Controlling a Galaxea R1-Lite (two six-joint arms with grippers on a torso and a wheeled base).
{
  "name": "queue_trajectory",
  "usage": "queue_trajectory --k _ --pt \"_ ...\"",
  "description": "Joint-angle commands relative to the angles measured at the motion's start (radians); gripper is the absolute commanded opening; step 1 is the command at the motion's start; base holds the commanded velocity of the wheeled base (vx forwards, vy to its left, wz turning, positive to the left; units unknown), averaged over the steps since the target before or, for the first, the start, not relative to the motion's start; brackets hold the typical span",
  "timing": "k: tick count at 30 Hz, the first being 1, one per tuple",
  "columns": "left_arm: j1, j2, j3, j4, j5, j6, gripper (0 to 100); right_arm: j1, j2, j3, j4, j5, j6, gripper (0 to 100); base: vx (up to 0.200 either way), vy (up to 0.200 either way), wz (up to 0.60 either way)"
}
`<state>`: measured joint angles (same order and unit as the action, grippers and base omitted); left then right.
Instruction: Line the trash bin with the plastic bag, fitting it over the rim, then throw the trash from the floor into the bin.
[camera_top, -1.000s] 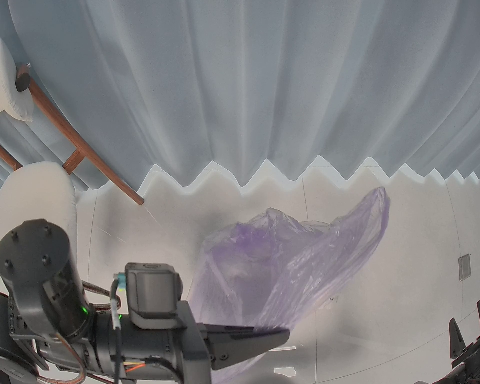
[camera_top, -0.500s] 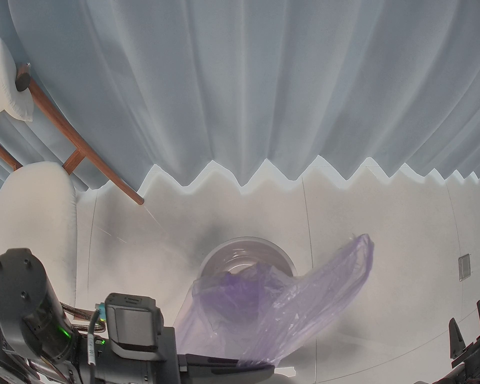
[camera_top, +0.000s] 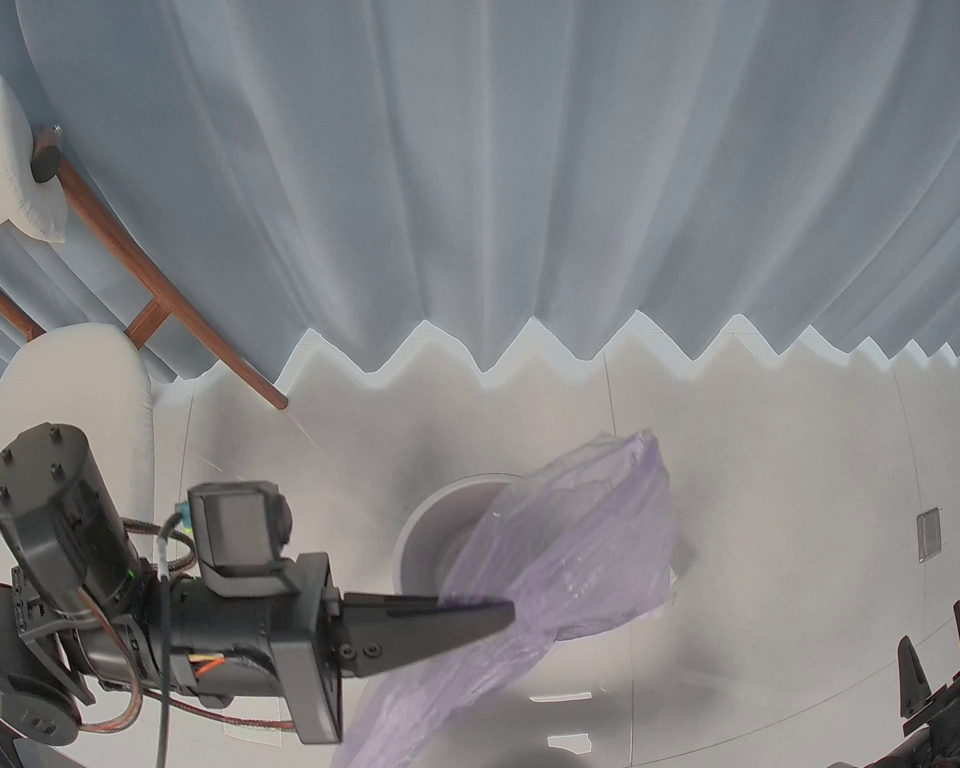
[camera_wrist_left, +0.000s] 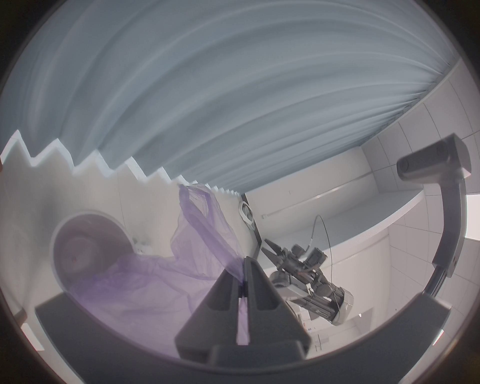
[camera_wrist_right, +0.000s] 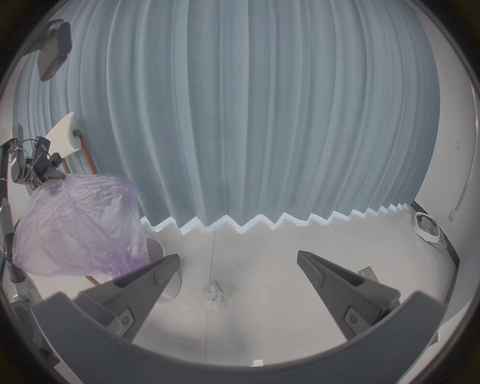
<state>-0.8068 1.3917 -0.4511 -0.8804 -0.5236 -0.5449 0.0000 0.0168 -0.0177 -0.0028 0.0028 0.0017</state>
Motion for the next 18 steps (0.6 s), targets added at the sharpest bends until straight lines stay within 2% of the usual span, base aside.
queue_trajectory --k 1,4,8,14,18 --pt "0.087 0.026 -0.003 -0.048 -0.019 0.002 0 0.0 -0.017 0.018 0.0 0.0 0.0 100 0.0 0.0 0.0" --pt "0.112 0.052 0.005 -0.057 -0.024 0.036 0 0.0 -0.017 0.018 0.0 0.0 -0.002 100 0.0 0.0 0.0" --pt "0.202 0.128 -0.024 -0.072 -0.022 0.052 0 0.0 -0.017 0.018 0.0 0.0 0.0 100 0.0 0.0 0.0" --pt "0.202 0.191 -0.017 -0.175 -0.024 0.051 0 0.0 -0.017 0.018 0.0 0.0 0.0 100 0.0 0.0 0.0" --pt "0.205 0.205 -0.011 -0.196 -0.021 0.056 0 0.0 -0.017 0.018 0.0 0.0 0.0 100 0.0 0.0 0.0"
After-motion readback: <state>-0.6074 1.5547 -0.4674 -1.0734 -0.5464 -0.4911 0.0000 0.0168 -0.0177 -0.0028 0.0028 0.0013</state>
